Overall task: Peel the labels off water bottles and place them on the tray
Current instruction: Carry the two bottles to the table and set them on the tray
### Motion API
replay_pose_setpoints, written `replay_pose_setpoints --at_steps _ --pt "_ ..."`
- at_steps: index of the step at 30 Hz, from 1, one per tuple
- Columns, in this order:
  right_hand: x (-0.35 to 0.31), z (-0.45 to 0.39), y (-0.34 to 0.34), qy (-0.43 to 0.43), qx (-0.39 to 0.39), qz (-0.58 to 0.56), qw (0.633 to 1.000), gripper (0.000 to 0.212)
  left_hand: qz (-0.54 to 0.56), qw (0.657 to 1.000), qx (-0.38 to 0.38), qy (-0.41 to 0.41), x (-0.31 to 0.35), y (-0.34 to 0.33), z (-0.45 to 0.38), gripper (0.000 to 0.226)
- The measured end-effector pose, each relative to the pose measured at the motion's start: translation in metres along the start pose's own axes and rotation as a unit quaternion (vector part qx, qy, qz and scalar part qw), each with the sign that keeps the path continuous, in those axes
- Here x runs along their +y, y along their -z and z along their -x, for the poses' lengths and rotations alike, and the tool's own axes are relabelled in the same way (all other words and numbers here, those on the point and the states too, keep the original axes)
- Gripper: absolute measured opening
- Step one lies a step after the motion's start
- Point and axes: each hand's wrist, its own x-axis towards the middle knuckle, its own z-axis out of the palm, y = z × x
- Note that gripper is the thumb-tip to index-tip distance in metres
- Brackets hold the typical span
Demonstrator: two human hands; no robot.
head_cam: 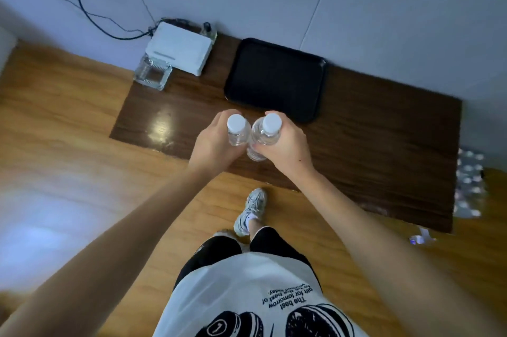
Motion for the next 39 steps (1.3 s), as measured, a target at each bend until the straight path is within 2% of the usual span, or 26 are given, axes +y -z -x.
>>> replay_pose_setpoints --at_steps 5,14,22,27,31,33,39 --pt "0.028 -0.032 -0.005 -0.034 0.010 0.007 0.999 0.064 0.009 0.999 -0.033 -0.007 -0.009 -0.022 -0.048 0.044" --pt "0.060 -0.080 -0.051 -0.086 0.035 0.007 0.996 0.059 -0.011 0.995 -0.096 -0.007 -0.056 -0.034 -0.119 0.039" --pt "0.088 -0.089 -0.095 -0.155 0.032 -0.027 0.987 0.069 -0.012 0.991 -0.136 -0.002 -0.096 -0.050 -0.140 0.041" --pt "0.098 -0.080 -0.111 -0.173 0.042 -0.064 0.982 0.075 0.009 0.992 -0.127 -0.023 -0.117 -0.055 -0.133 0.057" --pt "0.106 -0.075 -0.121 -0.211 0.055 -0.080 0.973 0.087 0.030 0.990 -0.134 0.011 -0.133 -0.058 -0.133 0.083" --pt "0.111 -0.071 -0.128 -0.218 0.078 -0.080 0.970 0.084 0.036 0.989 -0.143 0.021 -0.141 -0.059 -0.134 0.083" --pt "0.106 -0.083 -0.129 -0.195 0.111 -0.096 0.970 0.060 0.063 0.988 -0.136 0.032 -0.140 -0.060 -0.142 0.064"
